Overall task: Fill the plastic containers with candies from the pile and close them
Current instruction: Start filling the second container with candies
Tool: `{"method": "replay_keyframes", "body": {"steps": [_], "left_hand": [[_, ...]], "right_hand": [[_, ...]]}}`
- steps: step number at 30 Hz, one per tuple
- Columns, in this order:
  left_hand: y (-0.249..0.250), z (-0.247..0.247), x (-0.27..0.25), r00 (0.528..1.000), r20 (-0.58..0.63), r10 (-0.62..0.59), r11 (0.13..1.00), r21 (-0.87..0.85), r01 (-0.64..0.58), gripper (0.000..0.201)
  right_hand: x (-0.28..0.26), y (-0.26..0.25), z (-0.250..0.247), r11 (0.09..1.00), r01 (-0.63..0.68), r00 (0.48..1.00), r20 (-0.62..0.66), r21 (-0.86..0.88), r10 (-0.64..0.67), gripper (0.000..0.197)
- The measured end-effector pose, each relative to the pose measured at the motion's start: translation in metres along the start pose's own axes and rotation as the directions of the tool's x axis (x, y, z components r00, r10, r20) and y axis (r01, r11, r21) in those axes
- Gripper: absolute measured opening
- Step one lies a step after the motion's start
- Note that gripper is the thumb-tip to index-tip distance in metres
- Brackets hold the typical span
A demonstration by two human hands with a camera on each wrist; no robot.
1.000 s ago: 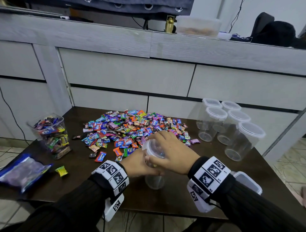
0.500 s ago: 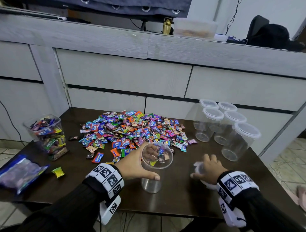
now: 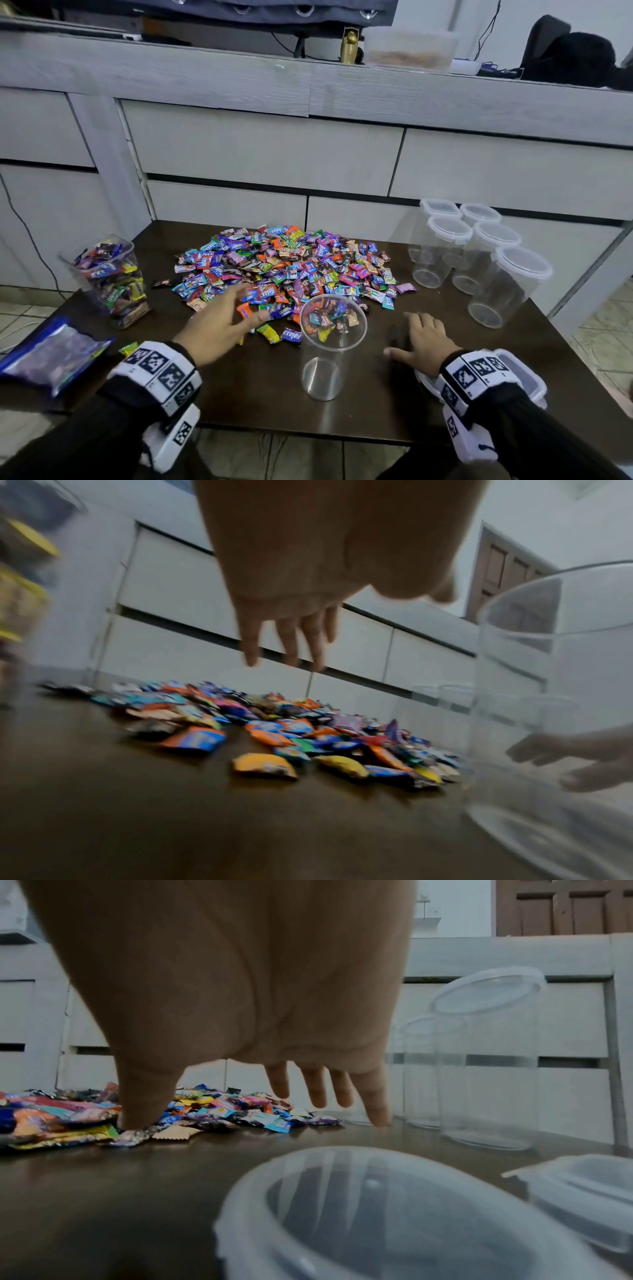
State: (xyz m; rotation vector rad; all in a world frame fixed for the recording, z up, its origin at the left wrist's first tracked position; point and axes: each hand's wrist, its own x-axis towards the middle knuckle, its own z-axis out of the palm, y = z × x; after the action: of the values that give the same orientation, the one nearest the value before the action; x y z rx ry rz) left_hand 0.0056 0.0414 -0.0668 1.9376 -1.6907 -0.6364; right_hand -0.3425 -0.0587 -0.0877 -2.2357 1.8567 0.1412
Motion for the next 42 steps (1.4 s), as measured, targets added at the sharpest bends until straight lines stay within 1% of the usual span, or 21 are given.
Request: {"method": "replay_keyframes", "body": {"steps": [1, 2, 3, 5, 7, 9, 11, 16, 20, 21, 25, 26, 28, 30, 31, 32, 34, 35, 37, 39, 42], "left_hand": [[-0.01, -0.005, 0.0, 0.992, -0.047, -0.116, 0.979, 0.164, 0.123, 0.105], [-0.019, -0.008, -0.001, 0.969, -0.072, -0.237, 0.925, 0.287, 0.247, 0.105], [-0.028, -0.01, -0.002, 0.931, -0.075, -0.357, 0.863, 0.355, 0.359, 0.106], [-0.045, -0.008, -0.005, 0.843, -0.061, -0.535, 0.764, 0.391, 0.513, 0.11], [-0.059, -0.002, -0.007, 0.79, -0.058, -0.61, 0.699, 0.43, 0.571, 0.112], [-0.067, 0.006, -0.006, 0.765, -0.047, -0.642, 0.663, 0.467, 0.585, 0.111], [-0.069, 0.014, -0.005, 0.746, -0.039, -0.665, 0.658, 0.442, 0.609, 0.11], [-0.07, 0.03, -0.003, 0.753, -0.059, -0.655, 0.667, 0.422, 0.613, 0.113], [-0.06, 0.032, 0.0, 0.77, -0.083, -0.632, 0.692, 0.388, 0.609, 0.11], [-0.058, 0.03, 0.001, 0.781, -0.069, -0.62, 0.706, 0.385, 0.594, 0.109], [-0.053, 0.023, 0.0, 0.881, 0.032, -0.472, 0.816, 0.393, 0.423, 0.101], [-0.052, 0.02, -0.002, 0.898, 0.019, -0.44, 0.827, 0.398, 0.397, 0.098], [-0.051, 0.016, -0.002, 0.924, -0.103, -0.368, 0.809, 0.454, 0.373, 0.091], [-0.055, 0.011, 0.0, 0.913, -0.229, -0.338, 0.765, 0.498, 0.408, 0.089], [-0.059, 0.01, 0.003, 0.894, -0.243, -0.377, 0.747, 0.49, 0.449, 0.093], [-0.063, 0.008, 0.007, 0.868, -0.224, -0.443, 0.732, 0.468, 0.495, 0.1], [-0.072, 0.01, 0.015, 0.815, -0.134, -0.564, 0.711, 0.422, 0.562, 0.111], [-0.074, 0.014, 0.018, 0.806, -0.1, -0.584, 0.713, 0.41, 0.568, 0.114], [-0.072, 0.024, 0.025, 0.835, -0.083, -0.544, 0.736, 0.431, 0.523, 0.117], [-0.064, 0.035, 0.031, 0.881, -0.064, -0.469, 0.763, 0.472, 0.441, 0.119], [-0.046, 0.046, 0.043, 0.896, 0.058, -0.439, 0.802, 0.475, 0.362, 0.125]], "right_hand": [[0.004, -0.005, 0.0, 1.0, 0.025, 1.0, 0.006, 0.009, -0.025, 0.097], [0.007, -0.009, 0.0, 0.999, 0.038, 0.999, 0.015, 0.009, -0.038, 0.097], [0.01, -0.014, 0.001, 0.999, 0.045, 0.999, 0.024, 0.004, -0.045, 0.096], [0.015, -0.022, 0.004, 0.998, 0.059, 0.998, 0.036, -0.001, -0.059, 0.095], [0.018, -0.029, 0.005, 0.997, 0.078, 0.996, 0.038, 0.018, -0.078, 0.095], [0.021, -0.033, 0.005, 0.994, 0.095, 0.995, 0.04, 0.049, -0.097, 0.096], [0.025, -0.037, 0.004, 0.991, 0.112, 0.992, 0.043, 0.079, -0.116, 0.099], [0.036, -0.05, 0.005, 0.984, 0.129, 0.987, 0.082, 0.126, -0.14, 0.109], [0.046, -0.064, 0.008, 0.985, 0.147, 0.98, 0.124, 0.087, -0.158, 0.105], [0.048, -0.066, 0.01, 0.984, 0.154, 0.978, 0.131, 0.091, -0.165, 0.102], [0.053, -0.07, 0.014, 0.98, 0.144, 0.976, 0.143, 0.134, -0.163, 0.094], [0.054, -0.072, 0.014, 0.982, 0.142, 0.975, 0.152, 0.122, -0.16, 0.094], [0.055, -0.074, 0.014, 0.986, 0.138, 0.974, 0.166, 0.093, -0.152, 0.093], [0.056, -0.075, 0.012, 0.986, 0.134, 0.975, 0.164, 0.095, -0.149, 0.092], [0.056, -0.076, 0.011, 0.986, 0.132, 0.976, 0.161, 0.103, -0.147, 0.093], [0.055, -0.077, 0.01, 0.986, 0.131, 0.976, 0.159, 0.106, -0.147, 0.094], [0.056, -0.078, 0.01, 0.987, 0.142, 0.976, 0.157, 0.079, -0.153, 0.098], [0.057, -0.078, 0.01, 0.986, 0.157, 0.974, 0.16, 0.049, -0.163, 0.1], [0.058, -0.08, 0.011, 0.981, 0.192, 0.965, 0.179, 0.022, -0.192, 0.106], [0.058, -0.085, 0.012, 0.972, 0.222, 0.952, 0.198, 0.082, -0.234, 0.112], [0.058, -0.098, 0.015, 0.952, 0.287, 0.94, 0.161, 0.106, -0.302, 0.118]]}}
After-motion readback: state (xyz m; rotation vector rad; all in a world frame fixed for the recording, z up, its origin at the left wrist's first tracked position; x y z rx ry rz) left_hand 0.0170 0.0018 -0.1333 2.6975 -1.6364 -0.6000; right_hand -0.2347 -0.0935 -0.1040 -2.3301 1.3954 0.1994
